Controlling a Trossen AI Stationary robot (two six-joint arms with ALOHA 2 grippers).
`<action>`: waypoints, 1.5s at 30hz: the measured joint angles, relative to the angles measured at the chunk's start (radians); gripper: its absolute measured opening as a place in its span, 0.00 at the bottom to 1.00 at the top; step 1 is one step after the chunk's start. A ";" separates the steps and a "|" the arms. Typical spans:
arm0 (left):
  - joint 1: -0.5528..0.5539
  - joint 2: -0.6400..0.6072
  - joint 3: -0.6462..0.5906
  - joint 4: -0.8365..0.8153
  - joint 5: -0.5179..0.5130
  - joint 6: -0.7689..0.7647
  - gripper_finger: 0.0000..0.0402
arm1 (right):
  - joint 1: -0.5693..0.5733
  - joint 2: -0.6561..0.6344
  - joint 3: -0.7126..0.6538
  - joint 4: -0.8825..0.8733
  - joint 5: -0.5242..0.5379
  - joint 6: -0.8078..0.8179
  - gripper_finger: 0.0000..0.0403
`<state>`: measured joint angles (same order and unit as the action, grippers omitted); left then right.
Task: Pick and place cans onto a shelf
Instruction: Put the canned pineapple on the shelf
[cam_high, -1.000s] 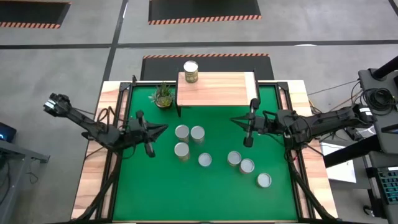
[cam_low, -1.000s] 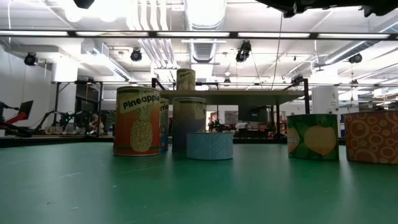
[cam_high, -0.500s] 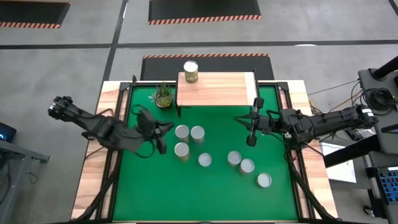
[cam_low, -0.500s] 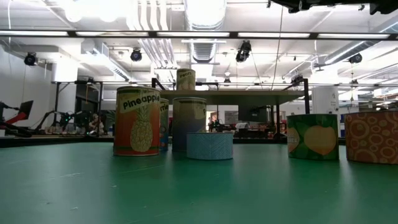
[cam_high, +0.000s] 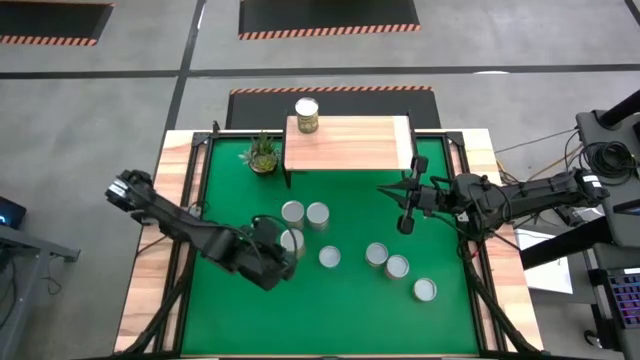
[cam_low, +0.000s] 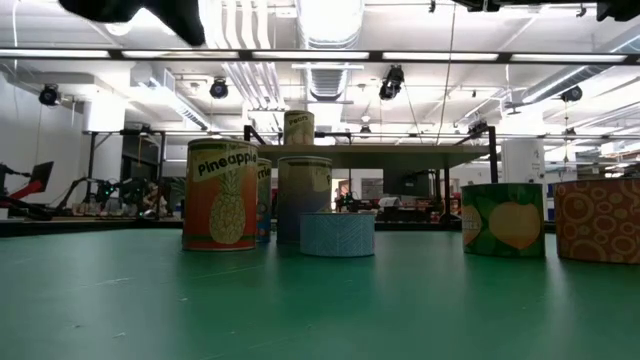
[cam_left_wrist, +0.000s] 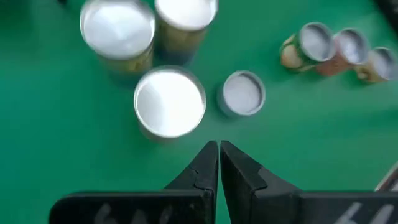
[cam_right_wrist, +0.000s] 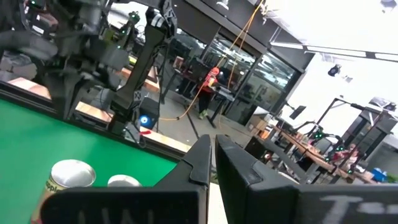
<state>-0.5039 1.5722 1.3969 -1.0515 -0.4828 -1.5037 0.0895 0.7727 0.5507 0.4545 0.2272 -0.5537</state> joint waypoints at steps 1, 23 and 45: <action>0.004 0.015 0.001 -0.002 0.005 -0.028 0.00 | 0.000 0.000 0.000 0.000 0.000 -0.005 0.03; 0.054 0.098 -0.032 0.002 -0.014 -0.231 0.87 | 0.000 0.001 0.000 -0.013 0.000 -0.012 0.03; 0.103 0.250 -0.032 0.000 -0.058 -0.164 0.95 | -0.001 0.001 0.000 -0.034 0.001 -0.014 0.03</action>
<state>-0.4007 1.8219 1.3647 -1.0518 -0.5410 -1.6681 0.0883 0.7734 0.5510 0.4210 0.2279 -0.5674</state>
